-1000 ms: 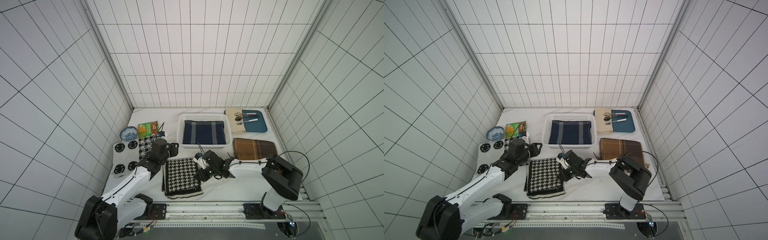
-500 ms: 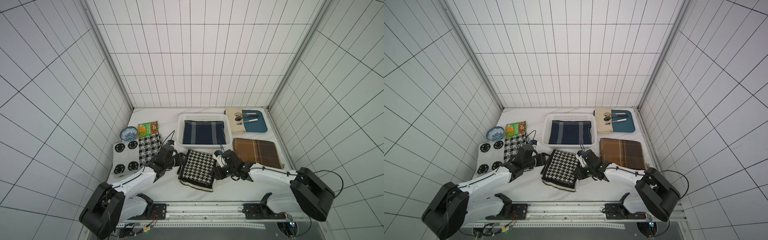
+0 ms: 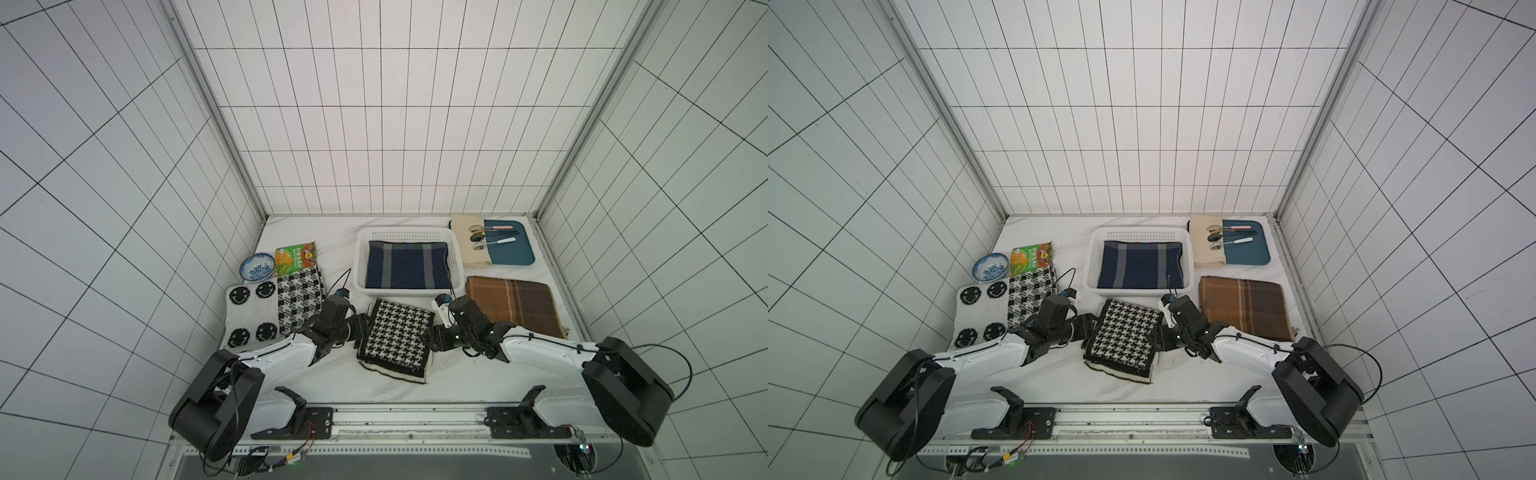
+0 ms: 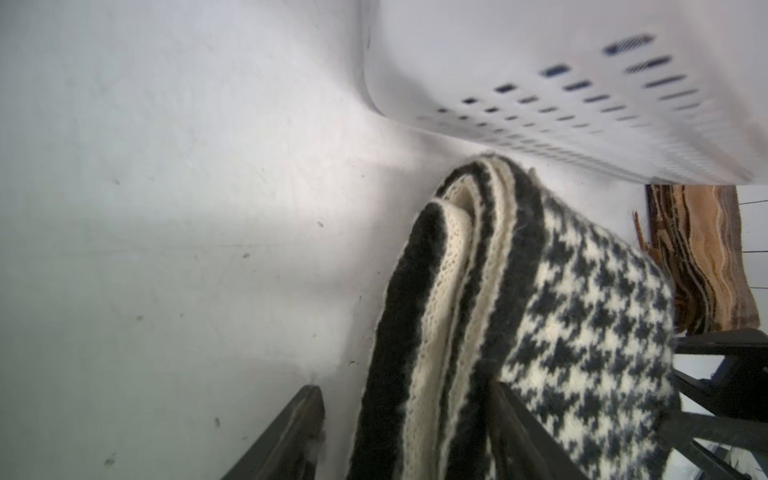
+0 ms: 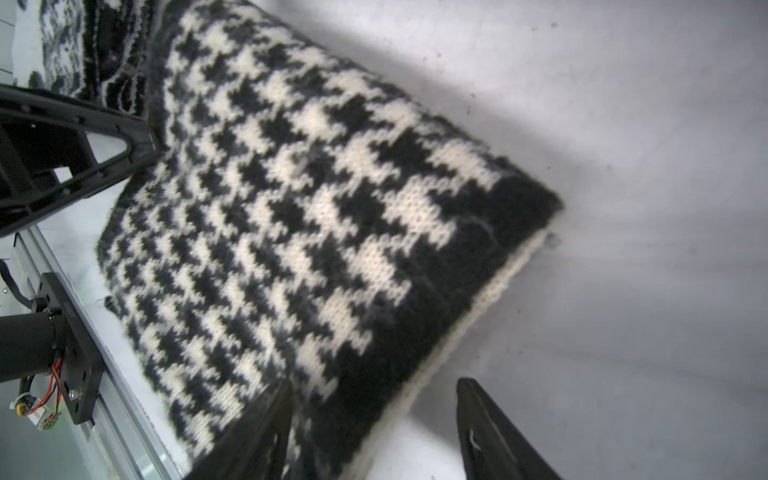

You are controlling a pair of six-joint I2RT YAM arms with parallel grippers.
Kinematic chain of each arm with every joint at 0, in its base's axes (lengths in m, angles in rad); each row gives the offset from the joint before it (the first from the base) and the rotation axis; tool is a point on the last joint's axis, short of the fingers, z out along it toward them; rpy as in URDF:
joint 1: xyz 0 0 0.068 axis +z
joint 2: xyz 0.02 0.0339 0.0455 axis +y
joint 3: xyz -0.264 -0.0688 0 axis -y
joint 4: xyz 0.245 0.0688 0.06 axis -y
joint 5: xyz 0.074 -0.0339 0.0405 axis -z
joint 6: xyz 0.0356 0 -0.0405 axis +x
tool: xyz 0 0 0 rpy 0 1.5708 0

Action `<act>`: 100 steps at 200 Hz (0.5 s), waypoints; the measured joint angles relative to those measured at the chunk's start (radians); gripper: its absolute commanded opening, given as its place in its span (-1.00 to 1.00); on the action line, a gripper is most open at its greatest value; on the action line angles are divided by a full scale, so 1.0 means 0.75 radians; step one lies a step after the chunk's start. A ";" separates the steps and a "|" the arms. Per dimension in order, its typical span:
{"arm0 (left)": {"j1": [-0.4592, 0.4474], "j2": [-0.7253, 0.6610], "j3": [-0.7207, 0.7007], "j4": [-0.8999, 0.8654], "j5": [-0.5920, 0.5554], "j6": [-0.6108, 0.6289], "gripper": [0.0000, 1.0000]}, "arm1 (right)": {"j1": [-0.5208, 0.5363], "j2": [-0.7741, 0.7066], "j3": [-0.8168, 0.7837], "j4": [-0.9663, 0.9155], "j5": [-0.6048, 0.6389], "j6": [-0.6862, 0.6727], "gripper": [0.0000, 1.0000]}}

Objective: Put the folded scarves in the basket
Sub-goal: Pick up the scarf at the center of the board.

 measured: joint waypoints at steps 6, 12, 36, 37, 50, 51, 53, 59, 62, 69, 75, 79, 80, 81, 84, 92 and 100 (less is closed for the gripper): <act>-0.002 0.009 0.001 0.017 0.008 -0.001 0.37 | -0.001 0.013 -0.004 0.009 -0.001 0.009 0.32; -0.003 0.019 0.001 0.034 0.016 -0.001 0.38 | -0.002 0.024 -0.008 0.021 -0.004 0.015 0.32; -0.016 0.036 0.001 0.067 0.035 -0.003 0.33 | -0.007 0.077 -0.009 0.124 -0.038 0.037 0.32; -0.017 0.037 0.001 0.067 0.036 -0.003 0.33 | -0.007 0.079 -0.009 0.128 -0.040 0.038 0.32; -0.034 0.041 -0.001 0.071 0.045 -0.010 0.19 | -0.008 0.111 -0.008 0.186 -0.069 0.045 0.29; -0.036 0.041 -0.001 0.071 0.045 -0.008 0.18 | -0.008 0.112 -0.008 0.189 -0.071 0.046 0.29; -0.039 0.042 -0.002 0.071 0.046 -0.006 0.16 | -0.008 0.117 -0.008 0.198 -0.075 0.047 0.28; -0.053 0.042 -0.008 0.075 0.047 -0.009 0.10 | -0.008 0.126 -0.008 0.216 -0.085 0.050 0.28; -0.061 0.042 -0.012 0.080 0.050 -0.019 0.07 | -0.008 0.129 -0.008 0.222 -0.089 0.050 0.28; -0.083 0.042 -0.021 0.089 0.050 -0.024 0.01 | -0.008 0.132 -0.008 0.232 -0.096 0.052 0.27; -0.102 0.041 -0.028 0.097 0.053 -0.028 -0.03 | -0.008 0.134 -0.008 0.236 -0.102 0.052 0.26; -0.115 0.041 -0.034 0.103 0.055 -0.023 -0.06 | -0.009 0.135 -0.008 0.237 -0.105 0.052 0.23; -0.117 0.041 -0.035 0.105 0.055 -0.025 -0.06 | -0.009 0.135 -0.008 0.237 -0.105 0.052 0.22; -0.122 0.040 -0.037 0.108 0.056 -0.031 -0.07 | -0.009 0.135 -0.008 0.237 -0.106 0.052 0.21; -0.131 0.038 -0.041 0.111 0.056 -0.031 -0.09 | -0.009 0.135 -0.008 0.236 -0.106 0.052 0.17; -0.154 0.029 -0.054 0.119 0.056 -0.039 -0.09 | -0.009 0.135 -0.008 0.233 -0.106 0.053 0.14; -0.176 0.013 -0.069 0.122 0.054 -0.048 -0.09 | -0.009 0.135 -0.008 0.225 -0.105 0.051 0.13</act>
